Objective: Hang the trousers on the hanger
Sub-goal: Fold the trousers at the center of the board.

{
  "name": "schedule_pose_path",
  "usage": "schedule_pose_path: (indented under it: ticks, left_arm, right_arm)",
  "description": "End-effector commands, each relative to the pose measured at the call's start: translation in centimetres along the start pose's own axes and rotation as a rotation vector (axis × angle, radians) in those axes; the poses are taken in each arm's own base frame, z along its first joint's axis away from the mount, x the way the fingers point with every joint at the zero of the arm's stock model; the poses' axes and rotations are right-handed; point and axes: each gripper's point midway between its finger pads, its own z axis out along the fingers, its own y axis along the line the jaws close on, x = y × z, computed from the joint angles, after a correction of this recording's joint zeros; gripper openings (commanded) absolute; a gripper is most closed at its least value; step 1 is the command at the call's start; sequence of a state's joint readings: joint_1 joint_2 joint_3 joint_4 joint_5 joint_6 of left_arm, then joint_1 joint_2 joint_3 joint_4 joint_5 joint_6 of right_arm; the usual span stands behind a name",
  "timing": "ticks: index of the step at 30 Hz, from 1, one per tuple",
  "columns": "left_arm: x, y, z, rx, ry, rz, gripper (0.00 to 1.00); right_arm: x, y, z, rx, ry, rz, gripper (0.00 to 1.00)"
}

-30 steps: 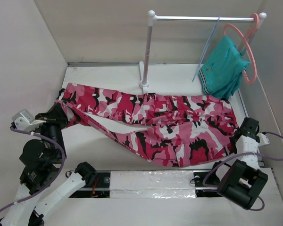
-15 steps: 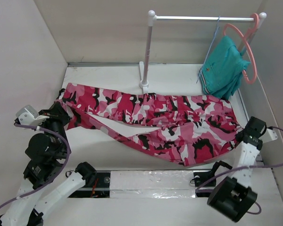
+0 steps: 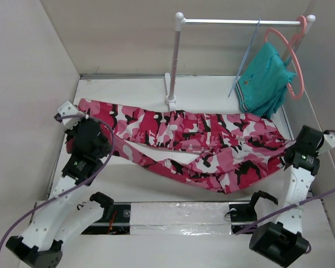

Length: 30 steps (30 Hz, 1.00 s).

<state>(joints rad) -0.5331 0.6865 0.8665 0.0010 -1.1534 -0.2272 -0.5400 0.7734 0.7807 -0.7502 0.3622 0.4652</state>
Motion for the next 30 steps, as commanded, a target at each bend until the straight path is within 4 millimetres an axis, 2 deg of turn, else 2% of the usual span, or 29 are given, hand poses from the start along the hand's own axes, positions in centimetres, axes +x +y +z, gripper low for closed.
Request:
schedule_pose_path:
  ticks: [1, 2, 3, 4, 5, 6, 7, 8, 9, 10, 12, 14, 15, 16, 17, 18, 20, 21, 23, 24, 26, 27, 30]
  left_arm:
    - [1.7, 0.5, 2.1, -0.08, 0.0, 0.003, 0.0]
    - [2.8, 1.3, 3.0, -0.123, 0.015, 0.035, 0.0]
    - [4.5, 1.4, 4.1, -0.151, 0.053, 0.086, 0.0]
    - [4.2, 1.4, 4.9, -0.174, 0.065, 0.025, 0.0]
    - [4.7, 1.6, 5.4, -0.181, 0.101, 0.035, 0.0]
    - [4.9, 2.6, 6.7, -0.234, 0.108, 0.037, 0.0]
    - [4.3, 2.5, 7.4, -0.247, 0.104, 0.019, 0.0]
    - [4.6, 2.8, 8.0, -0.269, 0.12, 0.016, 0.0]
    - [5.5, 3.7, 9.2, -0.324, 0.142, 0.04, 0.0]
    - [4.9, 3.8, 9.8, -0.346, 0.136, 0.024, 0.0]
    - [6.3, 4.0, 11.1, -0.381, 0.168, 0.045, 0.0]
    - [6.0, 4.6, 12.3, -0.41, 0.174, 0.036, 0.0]
    - [6.1, 4.3, 12.6, -0.411, 0.178, 0.036, 0.0]
    - [6.5, 4.3, 13.4, -0.428, 0.18, 0.049, 0.0]
    - [6.4, 4.3, 13.8, -0.438, 0.172, 0.062, 0.0]
    - [7.2, 4.2, 14.4, -0.452, 0.184, 0.088, 0.0]
    - [6.4, 4.3, 15.5, -0.476, 0.173, 0.076, 0.0]
    - [7.1, 4.3, 15.9, -0.491, 0.189, 0.096, 0.0]
    - [6.4, 3.4, 16.8, -0.48, 0.174, 0.094, 0.0]
    - [6.1, 2.9, 17.4, -0.473, 0.161, 0.086, 0.0]
    - [6.1, 2.3, 18.6, -0.472, 0.147, 0.105, 0.0]
    - [6.9, 2.2, 19.2, -0.482, 0.157, 0.122, 0.0]
    - [6.0, 1.9, 20.9, -0.492, 0.123, 0.092, 0.0]
  right_arm:
    - [-5.0, 1.6, -1.3, -0.033, -0.149, -0.005, 0.0]
    - [-5.7, 2.6, -1.2, -0.067, -0.169, 0.001, 0.0]
    - [-5.4, 3.6, -0.4, -0.089, -0.14, -0.005, 0.0]
    - [-5.6, 4.1, -0.1, -0.101, -0.134, -0.006, 0.0]
    - [-6.4, 4.9, 0.1, -0.118, -0.145, -0.001, 0.0]
    - [-6.1, 5.5, 1.0, -0.123, -0.112, -0.013, 0.0]
    - [-6.2, 6.1, 1.5, -0.132, -0.103, -0.017, 0.0]
    - [-6.4, 6.6, 1.8, -0.143, -0.098, -0.018, 0.0]
    - [-6.6, 7.7, 1.8, -0.178, -0.088, -0.016, 0.0]
    - [-6.2, 8.6, 2.6, -0.189, -0.065, -0.022, 0.0]
    - [-6.9, 10.7, 2.9, -0.238, -0.08, -0.013, 0.0]
    - [-6.8, 12.0, 3.8, -0.245, -0.062, -0.027, 0.0]
    - [-7.1, 12.3, 4.1, -0.231, -0.064, -0.033, 0.0]
    - [-7.7, 13.5, 3.8, -0.246, -0.072, -0.042, 0.0]
    - [-7.5, 14.3, 4.4, -0.248, -0.066, -0.052, 0.0]
    - [-7.6, 14.8, 4.5, -0.247, -0.072, -0.054, 0.0]
    - [-8.3, 16.2, 4.7, -0.27, -0.105, -0.047, 0.0]
    - [-7.9, 16.8, 5.2, -0.272, -0.096, -0.057, 0.0]
    - [-8.4, 17.7, 5.5, -0.282, -0.108, -0.056, 0.0]
    - [-8.0, 18.3, 6.2, -0.281, -0.097, -0.076, 0.0]
    - [-8.7, 19.0, 6.7, -0.276, -0.104, -0.078, 0.0]
    - [-8.2, 19.4, 7.5, -0.267, -0.084, -0.09, 0.0]
    - [-8.1, 19.8, 8.2, -0.258, -0.074, -0.093, 0.0]
